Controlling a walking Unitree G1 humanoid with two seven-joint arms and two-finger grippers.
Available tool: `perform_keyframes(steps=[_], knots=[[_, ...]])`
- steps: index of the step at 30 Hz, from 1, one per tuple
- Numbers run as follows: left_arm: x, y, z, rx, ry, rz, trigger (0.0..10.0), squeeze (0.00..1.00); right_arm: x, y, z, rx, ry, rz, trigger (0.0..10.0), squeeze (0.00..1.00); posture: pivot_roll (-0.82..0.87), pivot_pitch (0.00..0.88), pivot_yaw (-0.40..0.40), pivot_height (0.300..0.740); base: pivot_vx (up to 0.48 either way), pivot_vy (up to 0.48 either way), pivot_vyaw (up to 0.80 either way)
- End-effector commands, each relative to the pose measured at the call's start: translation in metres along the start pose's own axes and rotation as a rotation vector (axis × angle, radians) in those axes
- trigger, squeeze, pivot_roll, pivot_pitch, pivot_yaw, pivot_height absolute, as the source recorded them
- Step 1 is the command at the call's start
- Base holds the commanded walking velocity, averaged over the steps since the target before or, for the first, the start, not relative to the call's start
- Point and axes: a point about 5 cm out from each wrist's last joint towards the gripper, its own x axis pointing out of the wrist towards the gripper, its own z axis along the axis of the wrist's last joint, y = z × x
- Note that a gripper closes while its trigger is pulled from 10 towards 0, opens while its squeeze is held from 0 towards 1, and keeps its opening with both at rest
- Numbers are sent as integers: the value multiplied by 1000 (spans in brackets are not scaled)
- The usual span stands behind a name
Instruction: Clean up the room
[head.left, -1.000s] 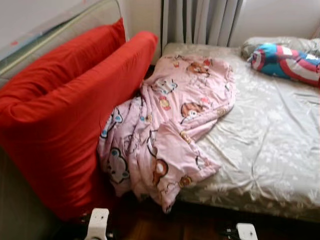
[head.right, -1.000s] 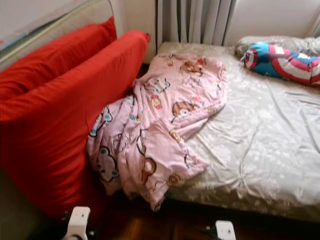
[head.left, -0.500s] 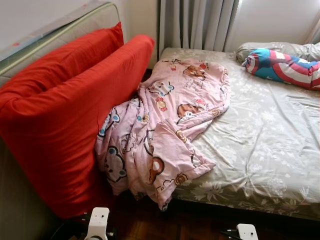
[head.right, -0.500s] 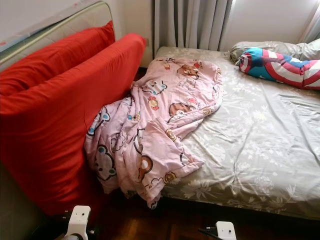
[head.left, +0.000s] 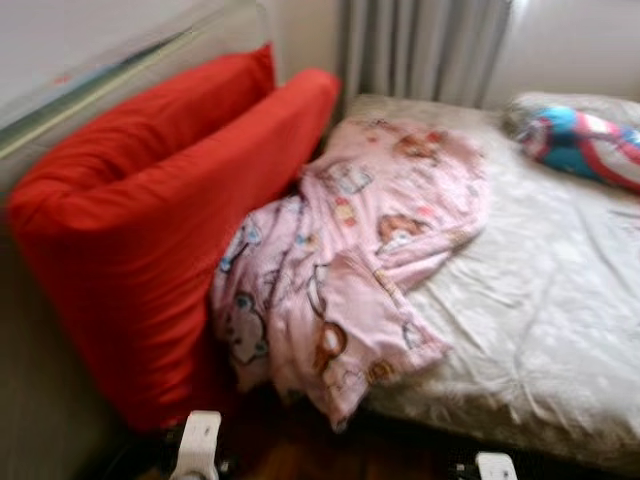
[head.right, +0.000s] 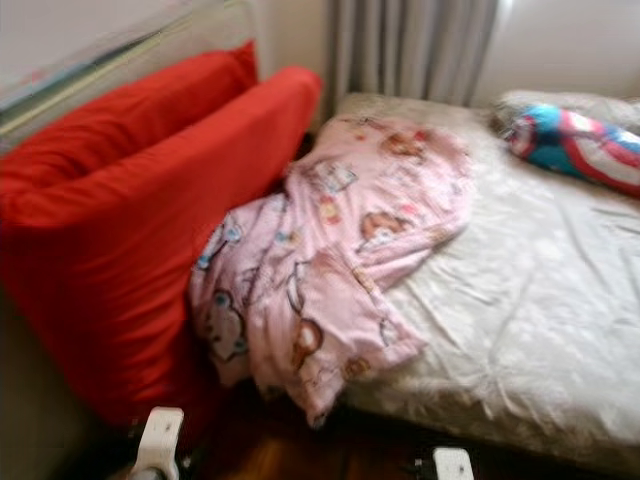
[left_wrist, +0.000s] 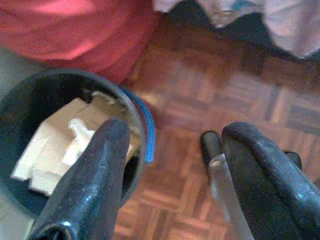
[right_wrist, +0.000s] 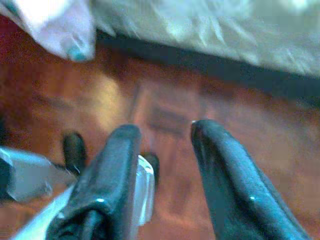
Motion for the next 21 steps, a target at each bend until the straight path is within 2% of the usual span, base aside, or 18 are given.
perform_keyframes(steps=[1,21], knots=[[1,-4,2,1,-6,-12,10000,0,-3,-4,-10,14,24,-10,10000,0,-64,17,8,726,281,0,0],[1,-5,3,4,-10,-16,10000,0,-3,-4,-8,31,6,-14,10000,0,-63,19,8,726,277,0,0]])
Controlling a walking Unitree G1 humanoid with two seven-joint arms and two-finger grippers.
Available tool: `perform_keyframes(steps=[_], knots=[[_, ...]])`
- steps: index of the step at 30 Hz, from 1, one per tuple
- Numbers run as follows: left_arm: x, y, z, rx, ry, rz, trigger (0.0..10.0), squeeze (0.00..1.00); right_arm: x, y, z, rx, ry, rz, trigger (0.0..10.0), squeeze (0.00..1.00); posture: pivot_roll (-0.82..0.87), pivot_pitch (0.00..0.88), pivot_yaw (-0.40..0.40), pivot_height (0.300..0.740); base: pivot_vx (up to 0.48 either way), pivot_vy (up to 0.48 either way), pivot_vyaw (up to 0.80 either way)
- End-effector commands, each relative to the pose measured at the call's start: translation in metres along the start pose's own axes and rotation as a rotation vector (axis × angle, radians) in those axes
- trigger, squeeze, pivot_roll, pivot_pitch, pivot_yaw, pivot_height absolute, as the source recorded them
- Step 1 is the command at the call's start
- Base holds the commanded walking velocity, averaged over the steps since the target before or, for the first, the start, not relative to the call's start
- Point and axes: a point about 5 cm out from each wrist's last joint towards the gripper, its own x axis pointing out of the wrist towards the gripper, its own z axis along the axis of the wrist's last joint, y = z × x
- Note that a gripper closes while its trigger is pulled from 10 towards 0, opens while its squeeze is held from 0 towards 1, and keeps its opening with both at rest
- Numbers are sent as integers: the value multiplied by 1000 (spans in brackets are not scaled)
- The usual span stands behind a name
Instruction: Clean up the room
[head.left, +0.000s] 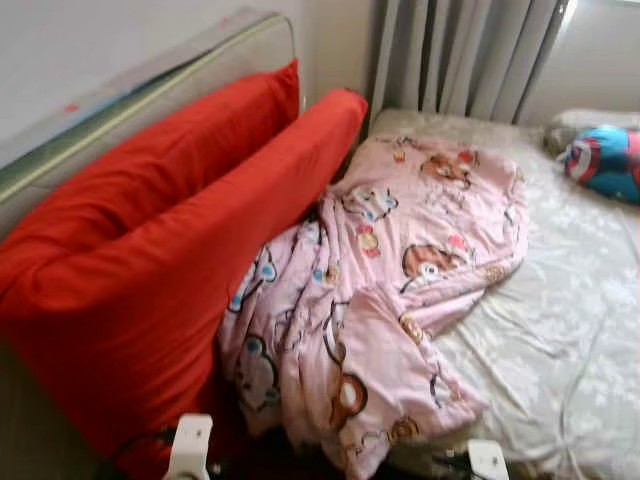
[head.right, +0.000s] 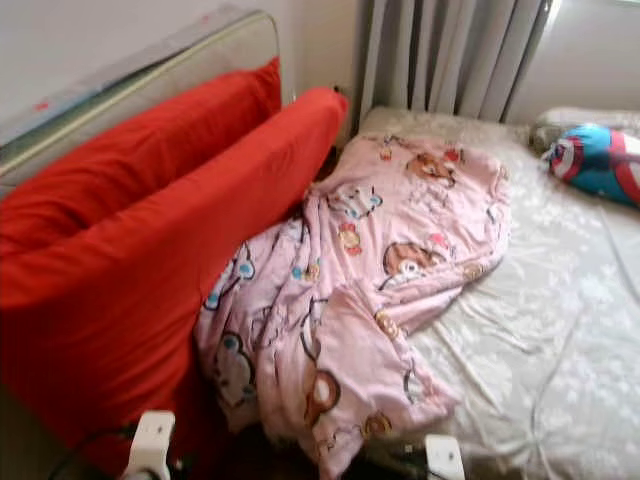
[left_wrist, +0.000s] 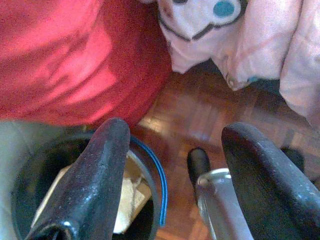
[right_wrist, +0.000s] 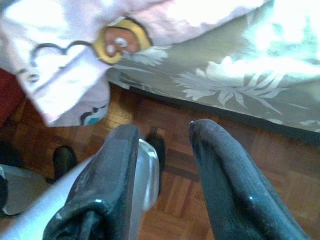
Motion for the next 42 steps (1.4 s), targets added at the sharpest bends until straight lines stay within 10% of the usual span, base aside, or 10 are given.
perform_keyframes(steps=[1,42], knots=[[-1,-4,-5,7,16,-14,10000,0,-1,-5,-2,9,4,-18,10000,0,-63,19,8,726,251,0,0],[2,-10,14,34,-71,-29,10000,0,-2,-5,0,28,-29,-27,10000,0,-65,19,8,726,6,-125,0]])
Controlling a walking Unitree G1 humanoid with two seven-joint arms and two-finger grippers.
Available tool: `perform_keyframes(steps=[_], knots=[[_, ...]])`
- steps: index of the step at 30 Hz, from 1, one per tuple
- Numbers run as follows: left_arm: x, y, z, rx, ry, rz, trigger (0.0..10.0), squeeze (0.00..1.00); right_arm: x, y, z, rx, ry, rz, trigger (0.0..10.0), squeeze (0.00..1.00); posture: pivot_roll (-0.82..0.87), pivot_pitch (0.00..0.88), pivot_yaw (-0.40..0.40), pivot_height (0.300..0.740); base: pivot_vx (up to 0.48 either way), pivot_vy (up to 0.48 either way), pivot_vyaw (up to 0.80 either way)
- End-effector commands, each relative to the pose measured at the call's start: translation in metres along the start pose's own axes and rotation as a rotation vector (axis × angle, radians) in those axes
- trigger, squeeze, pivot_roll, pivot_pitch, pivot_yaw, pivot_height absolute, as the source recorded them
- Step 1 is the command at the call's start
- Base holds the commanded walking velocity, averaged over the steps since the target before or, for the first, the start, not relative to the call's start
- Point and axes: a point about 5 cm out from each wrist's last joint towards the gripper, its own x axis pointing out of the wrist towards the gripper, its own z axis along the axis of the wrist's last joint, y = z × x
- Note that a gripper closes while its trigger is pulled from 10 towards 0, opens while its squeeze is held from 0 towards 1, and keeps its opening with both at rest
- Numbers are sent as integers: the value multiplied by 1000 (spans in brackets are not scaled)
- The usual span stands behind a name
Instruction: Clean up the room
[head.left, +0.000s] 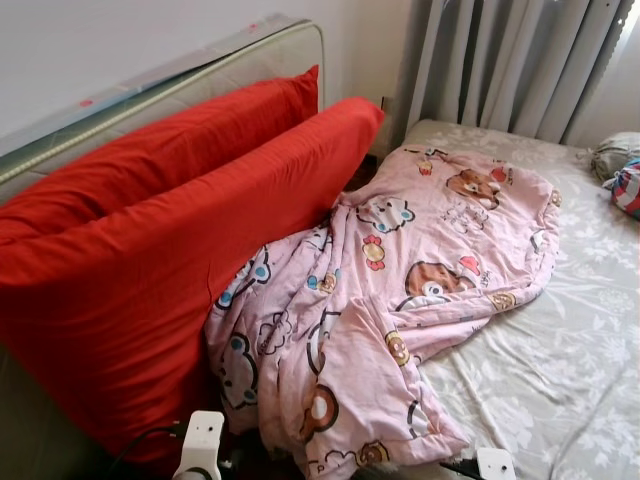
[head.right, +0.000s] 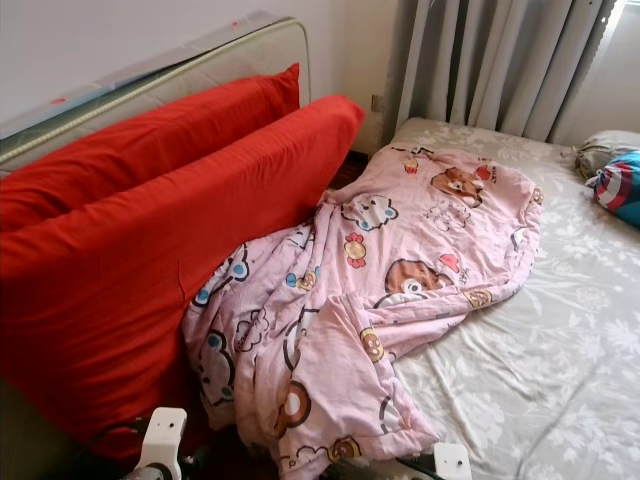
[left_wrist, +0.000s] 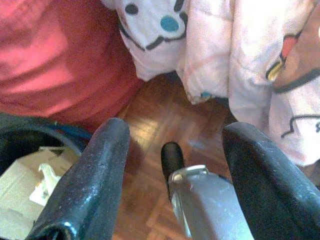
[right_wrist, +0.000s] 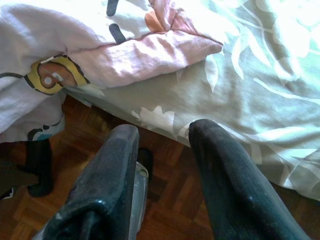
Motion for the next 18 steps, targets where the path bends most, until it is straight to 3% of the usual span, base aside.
perform_keyframes(steps=[1,4,10,18], knots=[[1,0,9,22,-40,-4,10000,0,0,-1,1,16,-21,-6,10000,0,-65,19,8,726,0,0,0],[4,-1,24,23,-110,-16,10000,0,-1,-2,4,8,-52,-10,10000,0,-67,13,9,726,0,0,0],[2,-6,70,20,-367,-66,10000,0,-3,-4,10,32,-169,-27,10000,0,-72,1,8,726,0,0,0],[-12,-5,72,18,-540,-90,10000,0,-7,-6,14,67,-262,-31,10000,0,-73,0,-1,726,0,0,0]])
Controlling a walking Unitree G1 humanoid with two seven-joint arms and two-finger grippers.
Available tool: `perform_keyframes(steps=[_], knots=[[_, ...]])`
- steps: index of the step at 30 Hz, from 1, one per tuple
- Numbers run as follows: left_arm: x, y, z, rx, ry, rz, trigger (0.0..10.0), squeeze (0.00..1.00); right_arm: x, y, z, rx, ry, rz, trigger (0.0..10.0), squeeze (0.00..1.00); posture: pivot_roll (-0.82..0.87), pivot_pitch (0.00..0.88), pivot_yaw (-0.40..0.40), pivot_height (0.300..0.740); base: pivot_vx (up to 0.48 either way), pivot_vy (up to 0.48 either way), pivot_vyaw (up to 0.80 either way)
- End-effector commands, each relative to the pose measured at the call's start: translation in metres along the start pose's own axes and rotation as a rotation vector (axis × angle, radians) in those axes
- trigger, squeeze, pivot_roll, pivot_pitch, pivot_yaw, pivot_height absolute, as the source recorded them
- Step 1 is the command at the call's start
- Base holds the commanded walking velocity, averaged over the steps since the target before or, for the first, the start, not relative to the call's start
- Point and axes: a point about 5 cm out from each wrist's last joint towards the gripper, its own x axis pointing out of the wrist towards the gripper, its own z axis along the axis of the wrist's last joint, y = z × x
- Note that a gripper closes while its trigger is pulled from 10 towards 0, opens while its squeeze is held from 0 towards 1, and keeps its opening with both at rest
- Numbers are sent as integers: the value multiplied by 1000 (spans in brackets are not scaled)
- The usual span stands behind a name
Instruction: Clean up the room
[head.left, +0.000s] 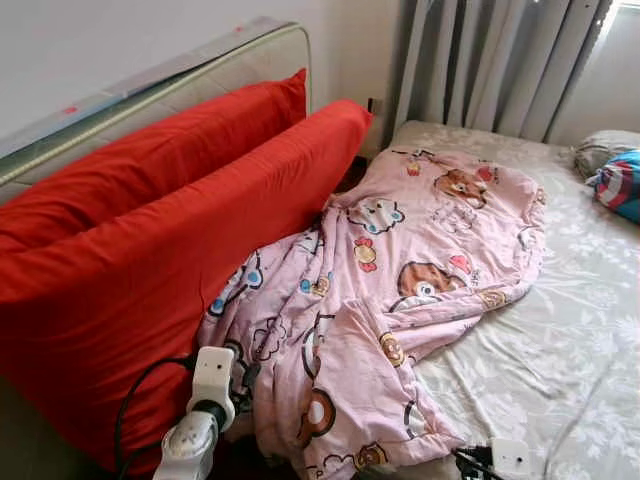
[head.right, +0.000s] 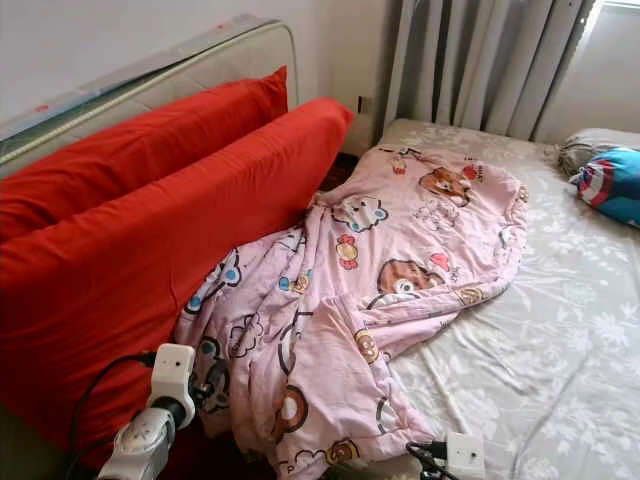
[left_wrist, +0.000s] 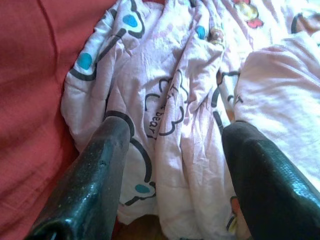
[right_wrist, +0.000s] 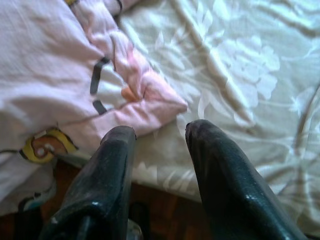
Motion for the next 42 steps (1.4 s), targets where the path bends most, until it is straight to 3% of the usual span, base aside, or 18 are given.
perform_keyframes(steps=[1,5,9,15,23,26,29,35,42], knots=[[-6,2,0,7,-37,-7,10000,0,-2,-1,-1,17,-24,-5,10000,0,-73,0,-1,726,0,0,0],[-19,9,2,13,-95,0,10000,0,-3,0,1,-16,-48,22,10000,0,-71,0,2,726,0,0,0],[-22,13,10,12,-144,15,10000,0,-3,1,3,-32,-70,44,10000,0,-68,0,-1,726,0,0,0],[-21,7,22,29,-185,-28,10000,0,-3,4,5,-20,-98,58,10000,0,-70,18,-6,726,0,0,0],[-22,7,36,9,-226,15,10000,0,-4,1,7,-4,-131,33,10000,0,-57,30,-9,726,0,0,0],[-24,9,36,3,-224,40,10000,0,10,45,96,-83,-555,127,10000,0,-53,31,-15,726,0,0,0],[-26,13,37,-3,-225,64,10000,0,3,69,140,-108,-736,168,10000,0,-44,33,-25,726,0,0,0],[-27,12,39,-10,-231,76,10000,0,2,74,150,-103,-760,194,10000,0,-37,30,-42,726,0,0,0],[-29,10,40,-19,-235,96,10000,0,-2,61,145,-69,-731,135,10000,0,-35,22,-63,726,0,0,0]])
